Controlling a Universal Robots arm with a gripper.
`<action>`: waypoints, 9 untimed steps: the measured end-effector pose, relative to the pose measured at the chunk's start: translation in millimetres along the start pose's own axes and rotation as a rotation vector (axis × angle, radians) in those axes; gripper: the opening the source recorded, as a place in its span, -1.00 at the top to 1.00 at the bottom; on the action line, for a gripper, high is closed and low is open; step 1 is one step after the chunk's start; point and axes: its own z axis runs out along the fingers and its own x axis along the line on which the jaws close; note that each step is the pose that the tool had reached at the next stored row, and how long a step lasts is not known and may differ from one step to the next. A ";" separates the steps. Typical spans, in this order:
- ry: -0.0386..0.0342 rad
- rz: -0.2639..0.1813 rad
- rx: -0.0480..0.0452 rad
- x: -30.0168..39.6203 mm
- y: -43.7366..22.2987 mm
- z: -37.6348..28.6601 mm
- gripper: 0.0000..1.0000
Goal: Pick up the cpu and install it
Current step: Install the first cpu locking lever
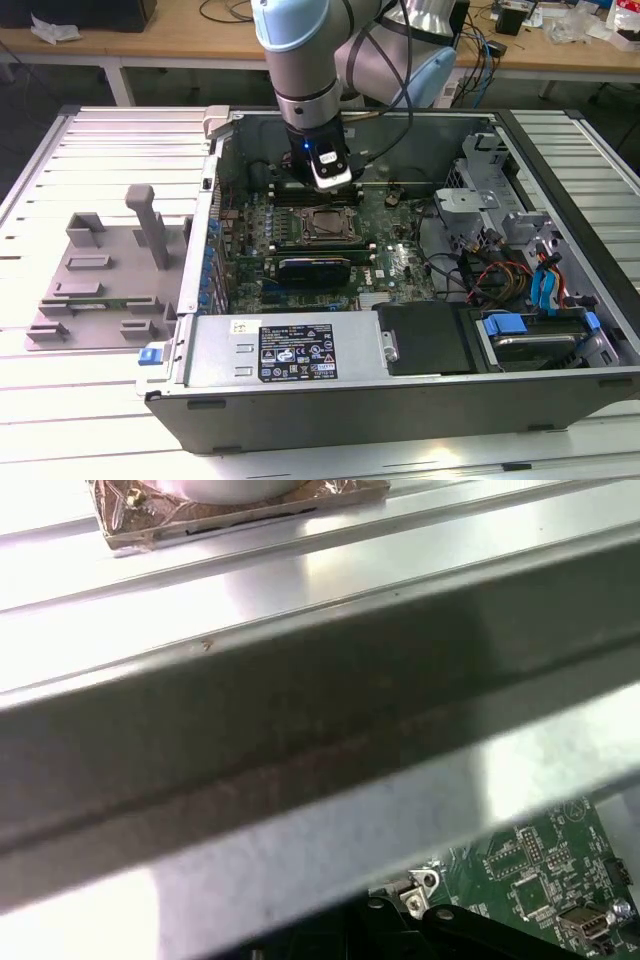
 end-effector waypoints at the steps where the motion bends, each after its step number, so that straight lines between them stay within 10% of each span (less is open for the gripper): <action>1: 0.0000 0.000 0.0000 0.1 0.2 0.1 0.79; 9: -0.0034 -0.001 0.0007 2.4 -0.5 0.8 0.79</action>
